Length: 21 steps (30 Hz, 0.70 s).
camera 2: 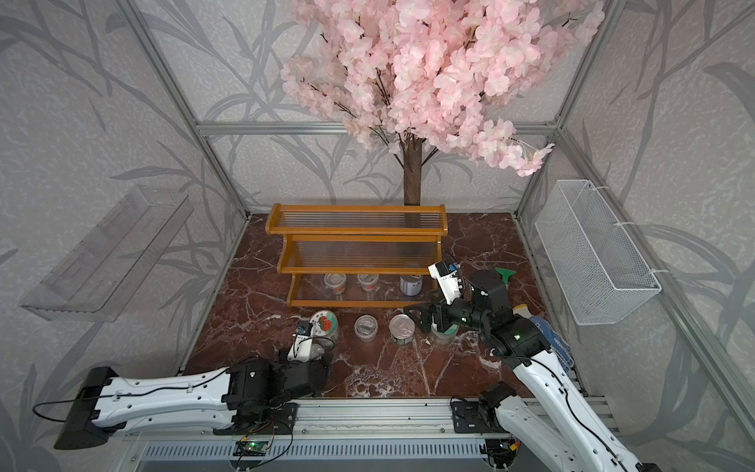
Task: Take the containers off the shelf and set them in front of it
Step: Place the container at the center of the board.
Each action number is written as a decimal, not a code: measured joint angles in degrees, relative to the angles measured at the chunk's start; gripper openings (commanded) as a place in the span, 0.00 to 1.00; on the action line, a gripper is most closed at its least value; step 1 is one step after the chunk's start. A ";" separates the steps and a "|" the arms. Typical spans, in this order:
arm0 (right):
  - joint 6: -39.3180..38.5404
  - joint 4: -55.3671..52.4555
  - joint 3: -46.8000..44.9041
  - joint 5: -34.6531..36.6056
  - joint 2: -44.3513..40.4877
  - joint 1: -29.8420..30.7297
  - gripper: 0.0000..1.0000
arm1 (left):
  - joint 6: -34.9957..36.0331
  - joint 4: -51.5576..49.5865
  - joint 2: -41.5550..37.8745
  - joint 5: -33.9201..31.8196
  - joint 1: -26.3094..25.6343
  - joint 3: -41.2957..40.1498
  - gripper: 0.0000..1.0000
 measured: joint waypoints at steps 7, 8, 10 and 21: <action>-0.04 0.00 0.00 0.13 -0.39 0.00 0.99 | 0.35 0.52 -3.04 0.02 0.00 0.07 0.93; -0.04 0.00 0.00 0.13 -0.42 0.02 0.99 | 0.37 0.13 -3.34 0.00 0.00 0.20 0.93; -0.04 0.00 0.00 0.13 -0.39 0.00 0.99 | 0.44 -0.33 -3.61 -0.26 0.00 0.66 0.93; 0.00 0.04 0.00 0.13 -0.39 0.02 0.99 | 0.02 -2.14 -1.27 -0.15 0.00 3.19 0.84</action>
